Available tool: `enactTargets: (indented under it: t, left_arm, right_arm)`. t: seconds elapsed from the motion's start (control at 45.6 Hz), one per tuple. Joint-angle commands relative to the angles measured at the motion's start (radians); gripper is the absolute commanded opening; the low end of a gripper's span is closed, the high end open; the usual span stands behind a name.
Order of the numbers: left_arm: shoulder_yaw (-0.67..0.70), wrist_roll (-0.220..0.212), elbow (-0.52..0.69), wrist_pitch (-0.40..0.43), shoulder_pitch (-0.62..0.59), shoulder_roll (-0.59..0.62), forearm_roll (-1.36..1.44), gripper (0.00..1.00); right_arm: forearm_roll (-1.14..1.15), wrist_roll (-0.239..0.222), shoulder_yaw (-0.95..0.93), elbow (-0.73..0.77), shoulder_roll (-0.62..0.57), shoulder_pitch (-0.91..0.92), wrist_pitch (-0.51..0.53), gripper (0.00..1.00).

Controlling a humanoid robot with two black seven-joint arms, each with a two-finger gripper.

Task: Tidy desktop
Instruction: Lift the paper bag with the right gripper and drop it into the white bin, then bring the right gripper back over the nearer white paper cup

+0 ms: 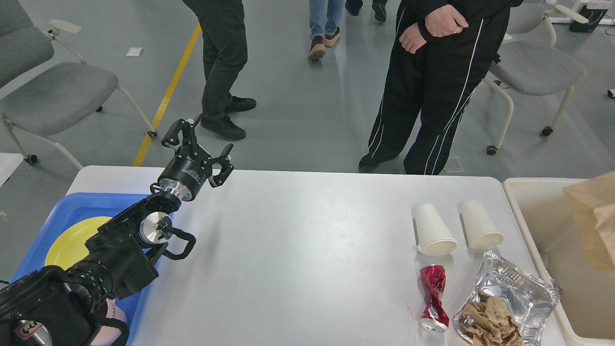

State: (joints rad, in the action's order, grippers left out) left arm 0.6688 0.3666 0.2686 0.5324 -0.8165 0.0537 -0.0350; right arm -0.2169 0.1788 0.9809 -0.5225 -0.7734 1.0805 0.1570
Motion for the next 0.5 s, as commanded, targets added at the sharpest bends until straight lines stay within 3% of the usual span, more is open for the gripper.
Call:
enactTargets:
  t: [0.0,0.066,0.088,0.482]
  left_arm:
    - [0.0,0.0,0.0,0.0,-0.001,0.0,0.0,0.96]
    - [0.0,0.0,0.0,0.0,0.0,0.0,0.0,0.96]
    - [0.0,0.0,0.0,0.0,0.0,0.0,0.0,0.96]
    - [0.0,0.0,0.0,0.0,0.0,0.0,0.0,0.96]
  right_arm:
    - [-0.001,-0.001,-0.07,0.093,0.058,-0.145,-0.054,0.25]
    - [-0.001,-0.001,-0.094,0.136,0.088,-0.186,-0.063,0.9]
    - [-0.001,-0.001,-0.1,0.148,0.094,-0.194,-0.062,1.0]
    - [-0.004,0.001,-0.102,0.128,0.161,-0.156,-0.037,1.0]
